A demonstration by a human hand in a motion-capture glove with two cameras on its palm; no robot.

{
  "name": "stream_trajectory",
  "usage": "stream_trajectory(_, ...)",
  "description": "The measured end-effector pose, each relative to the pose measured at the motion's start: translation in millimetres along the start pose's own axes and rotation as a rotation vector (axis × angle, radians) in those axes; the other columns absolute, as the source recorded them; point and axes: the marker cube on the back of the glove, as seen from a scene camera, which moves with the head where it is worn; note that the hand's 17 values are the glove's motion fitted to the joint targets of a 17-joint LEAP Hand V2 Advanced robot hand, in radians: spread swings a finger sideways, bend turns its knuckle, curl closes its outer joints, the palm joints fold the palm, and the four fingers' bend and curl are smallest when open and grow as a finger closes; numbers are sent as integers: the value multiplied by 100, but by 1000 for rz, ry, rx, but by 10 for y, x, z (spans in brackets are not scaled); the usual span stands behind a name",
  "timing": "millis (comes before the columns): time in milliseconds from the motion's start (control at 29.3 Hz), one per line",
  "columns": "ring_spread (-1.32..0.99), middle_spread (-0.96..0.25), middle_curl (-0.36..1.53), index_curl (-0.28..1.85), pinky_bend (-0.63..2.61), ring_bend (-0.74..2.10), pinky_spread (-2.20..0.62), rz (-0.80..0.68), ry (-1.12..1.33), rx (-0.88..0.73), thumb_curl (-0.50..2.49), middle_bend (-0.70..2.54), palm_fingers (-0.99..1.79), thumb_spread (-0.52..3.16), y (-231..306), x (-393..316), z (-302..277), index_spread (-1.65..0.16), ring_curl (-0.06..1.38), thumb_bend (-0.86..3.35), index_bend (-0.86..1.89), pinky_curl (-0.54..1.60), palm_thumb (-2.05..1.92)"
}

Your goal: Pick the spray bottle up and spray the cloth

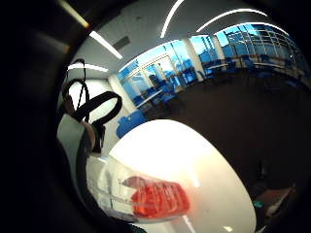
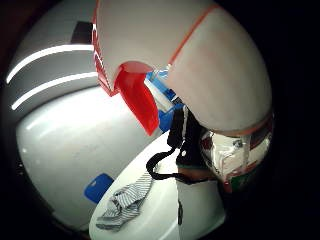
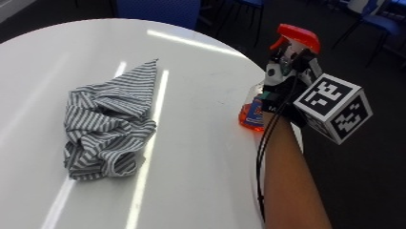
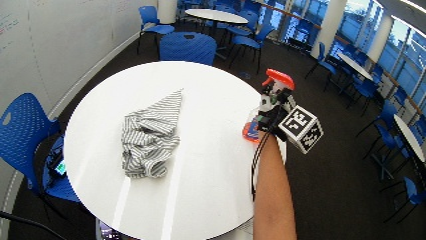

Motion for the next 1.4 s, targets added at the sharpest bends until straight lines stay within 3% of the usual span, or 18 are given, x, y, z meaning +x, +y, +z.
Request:
stream_trajectory(512,-19,-19,56,37,63,76,-27,81,-76,-132,54,61,132,101,176,49,-17,-28,49,-1,18,44,78)
stream_trajectory(887,-20,-19,54,46,51,66,-27,-137,-18,-183,65,58,132,67,79,-410,-78,-26,47,-1,32,41,93)
stream_trajectory(1398,-21,-19,53,52,44,62,-30,-622,286,-165,72,59,134,43,129,-735,-20,-26,47,-3,34,40,94)
